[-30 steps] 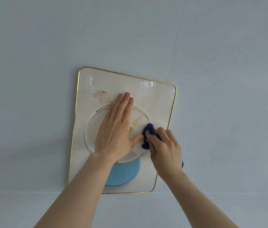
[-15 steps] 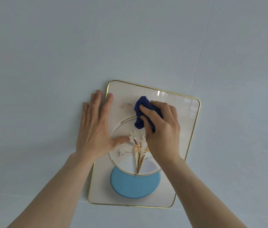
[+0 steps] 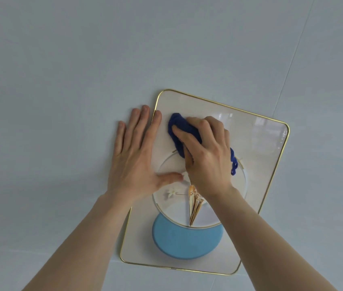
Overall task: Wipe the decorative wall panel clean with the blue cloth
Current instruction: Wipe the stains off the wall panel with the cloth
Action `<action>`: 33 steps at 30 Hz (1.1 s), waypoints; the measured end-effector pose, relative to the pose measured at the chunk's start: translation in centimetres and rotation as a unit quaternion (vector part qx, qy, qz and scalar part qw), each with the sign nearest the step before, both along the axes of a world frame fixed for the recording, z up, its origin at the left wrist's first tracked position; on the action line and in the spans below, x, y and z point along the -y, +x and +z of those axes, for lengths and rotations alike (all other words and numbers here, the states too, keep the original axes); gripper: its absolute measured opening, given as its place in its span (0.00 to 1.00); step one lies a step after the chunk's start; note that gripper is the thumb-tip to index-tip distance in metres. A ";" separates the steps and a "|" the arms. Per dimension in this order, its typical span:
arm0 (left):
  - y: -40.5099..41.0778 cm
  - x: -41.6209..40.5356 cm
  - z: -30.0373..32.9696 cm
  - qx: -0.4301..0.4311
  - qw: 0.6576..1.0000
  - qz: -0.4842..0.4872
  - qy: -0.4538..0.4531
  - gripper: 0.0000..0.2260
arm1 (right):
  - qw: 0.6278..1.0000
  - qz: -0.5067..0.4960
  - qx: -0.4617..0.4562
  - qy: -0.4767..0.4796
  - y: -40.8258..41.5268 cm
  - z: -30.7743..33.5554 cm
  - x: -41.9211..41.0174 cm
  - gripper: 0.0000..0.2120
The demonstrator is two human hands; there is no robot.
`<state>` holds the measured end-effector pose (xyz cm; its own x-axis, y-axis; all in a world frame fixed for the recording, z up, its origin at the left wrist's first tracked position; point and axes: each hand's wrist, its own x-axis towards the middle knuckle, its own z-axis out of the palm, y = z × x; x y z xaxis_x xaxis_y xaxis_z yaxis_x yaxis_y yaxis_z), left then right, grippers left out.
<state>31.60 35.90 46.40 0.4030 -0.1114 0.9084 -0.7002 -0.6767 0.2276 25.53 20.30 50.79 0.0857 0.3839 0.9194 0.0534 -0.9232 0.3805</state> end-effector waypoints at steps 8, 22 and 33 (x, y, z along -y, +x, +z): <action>-0.2 -0.3 0.2 -0.009 1.000 -0.008 0.006 0.63 | 0.987 0.016 0.051 0.150 0.4 0.3 -1.1 0.16; -0.4 0.1 0.2 -0.016 1.000 0.002 -0.006 0.63 | 0.999 -0.010 -0.043 -0.020 -1.0 -3.2 1.1 0.18; -0.1 0.1 0.0 0.002 1.000 -0.001 -0.005 0.63 | 0.987 0.028 0.070 0.140 0.6 0.7 0.5 0.20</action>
